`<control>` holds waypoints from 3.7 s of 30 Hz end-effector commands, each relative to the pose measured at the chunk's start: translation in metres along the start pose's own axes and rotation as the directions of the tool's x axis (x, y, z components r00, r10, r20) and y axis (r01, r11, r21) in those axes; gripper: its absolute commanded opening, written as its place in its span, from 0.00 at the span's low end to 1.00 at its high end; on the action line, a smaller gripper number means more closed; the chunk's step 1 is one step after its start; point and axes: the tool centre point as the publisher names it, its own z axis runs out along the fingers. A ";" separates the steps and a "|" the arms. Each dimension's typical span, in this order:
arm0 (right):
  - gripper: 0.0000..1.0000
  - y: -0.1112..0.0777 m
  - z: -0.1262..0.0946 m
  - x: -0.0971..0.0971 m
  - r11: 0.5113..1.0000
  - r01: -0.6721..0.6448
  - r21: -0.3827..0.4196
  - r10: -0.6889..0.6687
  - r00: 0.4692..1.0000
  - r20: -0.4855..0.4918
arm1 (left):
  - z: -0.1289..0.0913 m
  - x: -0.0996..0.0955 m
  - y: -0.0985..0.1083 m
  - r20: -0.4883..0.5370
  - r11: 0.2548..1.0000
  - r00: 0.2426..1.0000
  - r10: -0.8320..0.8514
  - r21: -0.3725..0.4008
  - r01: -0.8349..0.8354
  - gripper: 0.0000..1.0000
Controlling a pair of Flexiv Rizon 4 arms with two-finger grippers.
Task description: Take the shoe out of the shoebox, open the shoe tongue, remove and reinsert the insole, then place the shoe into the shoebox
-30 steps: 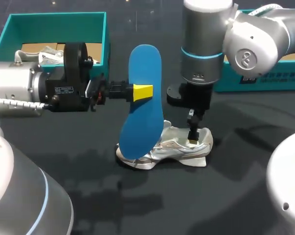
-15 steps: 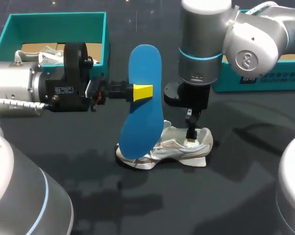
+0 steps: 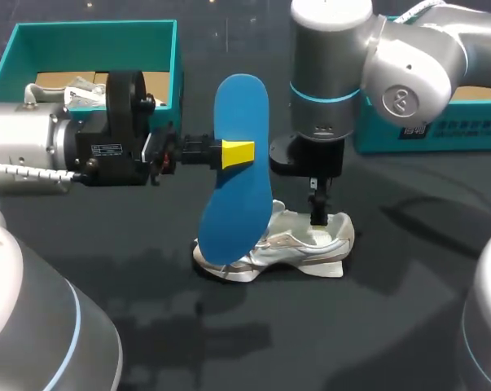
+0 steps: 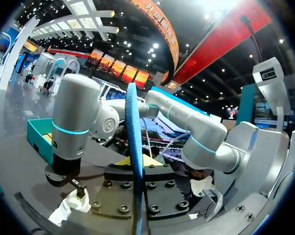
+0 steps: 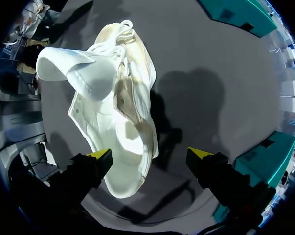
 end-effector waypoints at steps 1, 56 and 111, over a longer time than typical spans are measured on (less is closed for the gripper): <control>1.00 0.007 0.011 -0.005 1.000 0.010 0.003 -0.010 1.000 -0.004 | 0.003 -0.001 0.001 -0.001 1.000 1.000 0.001 0.002 -0.001 0.00; 0.00 0.034 0.025 0.007 1.000 -0.005 0.002 0.005 0.999 -0.043 | 0.003 -0.001 0.001 -0.001 1.000 1.000 0.001 0.002 -0.001 0.00; 0.00 0.020 0.009 0.040 0.377 -0.924 -0.067 0.904 0.383 -0.190 | 0.003 -0.001 0.001 -0.001 1.000 1.000 0.001 0.002 -0.001 0.00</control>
